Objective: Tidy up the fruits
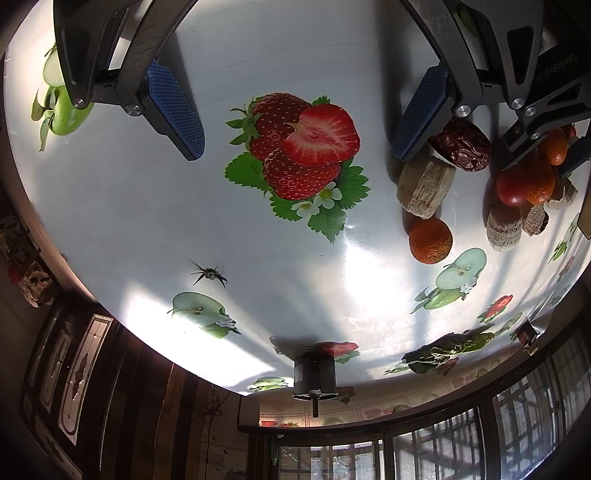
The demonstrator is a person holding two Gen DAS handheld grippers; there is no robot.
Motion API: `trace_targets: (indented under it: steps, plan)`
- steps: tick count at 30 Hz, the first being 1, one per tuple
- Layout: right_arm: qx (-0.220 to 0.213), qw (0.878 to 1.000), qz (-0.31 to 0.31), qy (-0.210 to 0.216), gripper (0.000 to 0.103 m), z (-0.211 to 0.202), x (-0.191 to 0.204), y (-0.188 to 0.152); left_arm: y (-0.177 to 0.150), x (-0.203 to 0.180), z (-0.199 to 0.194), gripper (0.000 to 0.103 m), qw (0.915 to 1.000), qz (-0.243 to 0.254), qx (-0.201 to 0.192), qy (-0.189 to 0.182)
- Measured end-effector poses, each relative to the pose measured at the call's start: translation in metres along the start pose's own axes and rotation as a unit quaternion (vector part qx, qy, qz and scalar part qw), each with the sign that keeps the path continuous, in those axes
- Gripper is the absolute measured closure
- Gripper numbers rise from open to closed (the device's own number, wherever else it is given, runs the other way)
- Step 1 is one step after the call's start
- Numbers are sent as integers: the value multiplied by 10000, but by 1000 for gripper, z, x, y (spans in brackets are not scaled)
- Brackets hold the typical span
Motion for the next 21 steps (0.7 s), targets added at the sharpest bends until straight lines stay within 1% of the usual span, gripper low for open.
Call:
trace_targets:
  steps: [5, 8, 12, 15, 17, 18, 19, 21]
  plan:
    - [0, 10000, 2, 1, 1, 0, 0, 0, -8, -5, -5, 0, 9998, 179, 46, -102]
    - [1, 10000, 2, 1, 1, 0, 0, 0, -17, -9, -11, 0, 9994, 267, 165, -171]
    - [-1, 10000, 7, 6, 1, 1, -1, 0, -30, -15, -19, 0, 9973, 533, 317, -392]
    - [2, 10000, 9, 9, 1, 1, -1, 0, -40, -17, -27, 0, 9960, 622, 422, -473]
    - [56, 10000, -45, 61, 1, -1, 0, -2, -47, -15, -35, 0, 9957, 518, 497, -581]
    - [118, 9999, -53, 69, 1, -2, -1, -4, -48, -13, -41, 0, 9958, 400, 457, -692]
    - [205, 9998, -41, 53, 1, -2, -3, -5, -49, -10, -50, 0, 9959, 273, 366, -786]
    - [302, 9995, -85, 43, 1, -7, -2, -11, -47, -1, -70, 1, 9969, 100, 90, -781]
Point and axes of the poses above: each gripper's, at about its wrist camera, not at the fingertips, and z roughly the way its jaws point, x to its left, y to its top, the point moved 8 cm from there along z, roughly the way its jaws point, and after that the axes turned 8 degrees about -y, right-handed, at the moved point
